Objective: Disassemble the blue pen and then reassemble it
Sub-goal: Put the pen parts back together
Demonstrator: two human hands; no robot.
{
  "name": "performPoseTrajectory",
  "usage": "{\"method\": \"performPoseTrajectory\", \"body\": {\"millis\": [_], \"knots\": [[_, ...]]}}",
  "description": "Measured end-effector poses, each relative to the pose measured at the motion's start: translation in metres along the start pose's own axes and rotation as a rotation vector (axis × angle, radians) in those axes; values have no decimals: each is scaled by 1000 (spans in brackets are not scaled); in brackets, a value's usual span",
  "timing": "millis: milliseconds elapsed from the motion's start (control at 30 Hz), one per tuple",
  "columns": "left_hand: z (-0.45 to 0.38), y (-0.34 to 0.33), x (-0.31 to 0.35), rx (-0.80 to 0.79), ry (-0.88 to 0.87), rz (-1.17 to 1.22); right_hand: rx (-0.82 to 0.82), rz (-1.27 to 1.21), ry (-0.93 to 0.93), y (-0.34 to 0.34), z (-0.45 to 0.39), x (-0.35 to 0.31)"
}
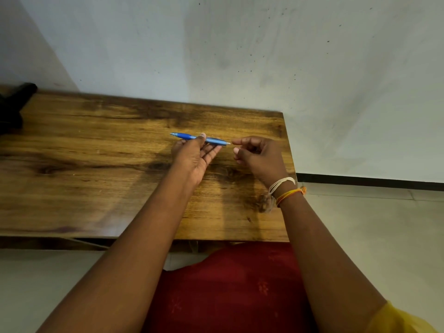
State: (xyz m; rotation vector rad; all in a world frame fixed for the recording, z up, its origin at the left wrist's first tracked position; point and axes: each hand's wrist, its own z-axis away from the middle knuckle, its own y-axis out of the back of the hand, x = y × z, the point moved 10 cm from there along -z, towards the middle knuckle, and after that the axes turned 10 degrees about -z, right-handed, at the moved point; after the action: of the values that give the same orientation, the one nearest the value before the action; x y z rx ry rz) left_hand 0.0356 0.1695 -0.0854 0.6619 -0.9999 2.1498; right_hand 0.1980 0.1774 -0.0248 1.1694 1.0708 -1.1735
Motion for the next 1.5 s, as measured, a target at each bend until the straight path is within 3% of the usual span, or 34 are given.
{"method": "performPoseTrajectory", "body": {"millis": [533, 1133, 1500], "knots": [[2, -7, 0, -58, -6, -55, 125, 103, 96, 10, 2, -11], [4, -15, 1, -126, -1, -87, 90, 85, 78, 6, 3, -11], [8, -20, 1, -190, 10, -69, 67, -161, 4, 4, 5, -8]]}}
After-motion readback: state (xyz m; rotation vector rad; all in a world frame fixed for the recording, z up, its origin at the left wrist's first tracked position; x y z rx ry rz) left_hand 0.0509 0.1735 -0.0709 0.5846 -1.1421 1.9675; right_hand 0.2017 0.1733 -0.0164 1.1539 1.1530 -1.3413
